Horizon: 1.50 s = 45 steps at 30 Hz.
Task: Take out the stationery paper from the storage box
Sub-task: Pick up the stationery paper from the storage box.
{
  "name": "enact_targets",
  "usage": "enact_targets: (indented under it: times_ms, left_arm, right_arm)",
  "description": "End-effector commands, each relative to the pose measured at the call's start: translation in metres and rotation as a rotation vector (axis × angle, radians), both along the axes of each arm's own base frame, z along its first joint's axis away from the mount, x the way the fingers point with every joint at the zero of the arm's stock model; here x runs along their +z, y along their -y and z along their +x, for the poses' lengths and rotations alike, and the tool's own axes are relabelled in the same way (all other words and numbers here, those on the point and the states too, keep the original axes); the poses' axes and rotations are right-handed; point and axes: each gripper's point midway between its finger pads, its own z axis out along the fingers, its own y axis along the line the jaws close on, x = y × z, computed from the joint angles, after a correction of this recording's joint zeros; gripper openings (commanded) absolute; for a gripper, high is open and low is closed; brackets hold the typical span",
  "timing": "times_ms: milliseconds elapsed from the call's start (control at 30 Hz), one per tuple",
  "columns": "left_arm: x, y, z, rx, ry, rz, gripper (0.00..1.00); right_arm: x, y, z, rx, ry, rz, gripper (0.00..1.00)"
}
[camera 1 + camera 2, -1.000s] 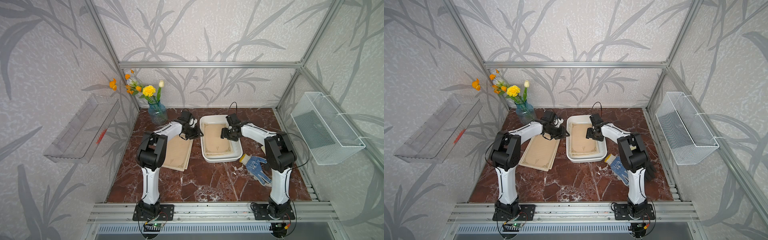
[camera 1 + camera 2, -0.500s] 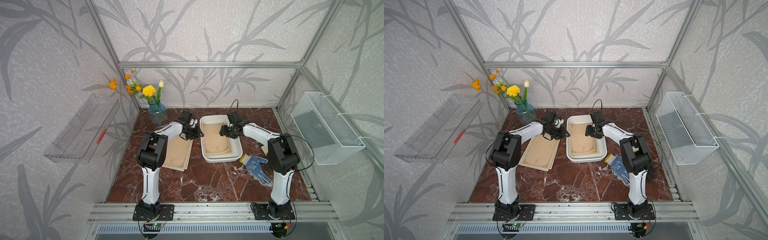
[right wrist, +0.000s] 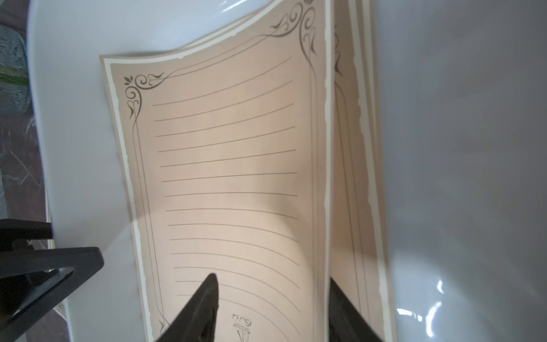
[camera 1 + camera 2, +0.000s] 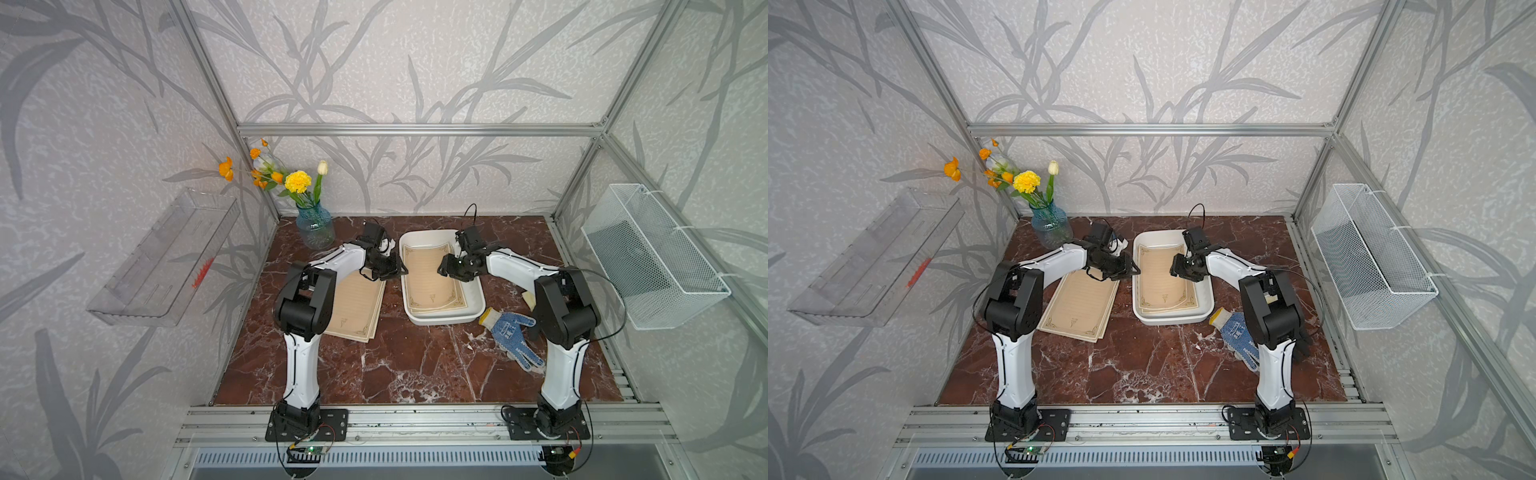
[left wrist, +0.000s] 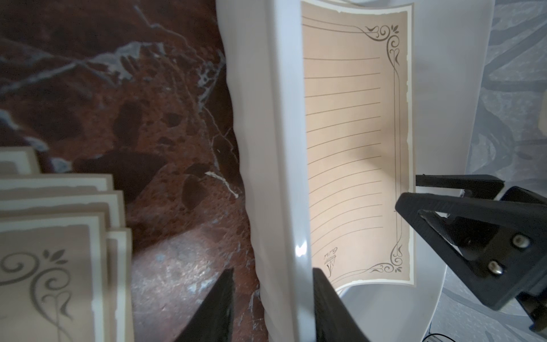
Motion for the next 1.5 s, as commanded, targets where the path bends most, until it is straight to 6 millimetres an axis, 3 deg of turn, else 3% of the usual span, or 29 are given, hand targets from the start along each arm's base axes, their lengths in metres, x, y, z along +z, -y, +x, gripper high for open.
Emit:
enact_targets:
  times_ms: [0, 200, 267, 400, 500, 567, 900, 1267, 1467]
  left_arm:
    - [-0.003, 0.000, 0.001, -0.004, -0.012, 0.012, 0.41]
    - [0.001, 0.001, 0.002, -0.007, -0.002, 0.007, 0.42]
    - [0.004, 0.002, 0.003, -0.009, 0.008, 0.004, 0.43]
    - [0.017, 0.001, 0.007, -0.016, 0.060, 0.008, 0.50]
    - [0.034, -0.001, 0.011, -0.022, 0.124, 0.020, 0.57]
    - [0.048, -0.003, 0.015, -0.028, 0.178, 0.026, 0.61]
    - [0.140, -0.018, 0.023, -0.026, 0.531, 0.065, 0.68]
    - [0.252, -0.037, -0.009, 0.042, 1.015, -0.027, 0.74]
    - [0.297, -0.028, -0.038, -0.015, 1.163, -0.164, 0.79]
  right_arm:
    - [-0.010, 0.000, 0.001, 0.003, -0.020, 0.040, 0.48]
    - [-0.007, -0.007, 0.001, 0.019, -0.031, 0.091, 0.34]
    - [-0.003, -0.009, 0.001, 0.027, -0.029, 0.107, 0.24]
    - [0.014, -0.011, 0.001, 0.047, -0.016, 0.120, 0.08]
    - [0.035, -0.010, 0.001, 0.061, 0.019, 0.110, 0.05]
    - [0.053, -0.008, 0.000, 0.075, 0.052, 0.101, 0.00]
    - [0.145, 0.010, -0.029, 0.184, 0.235, -0.033, 0.00]
    - [0.266, 0.005, -0.085, 0.430, 0.750, -0.304, 0.00]
    - [0.329, 0.003, -0.114, 0.485, 1.007, -0.264, 0.00]
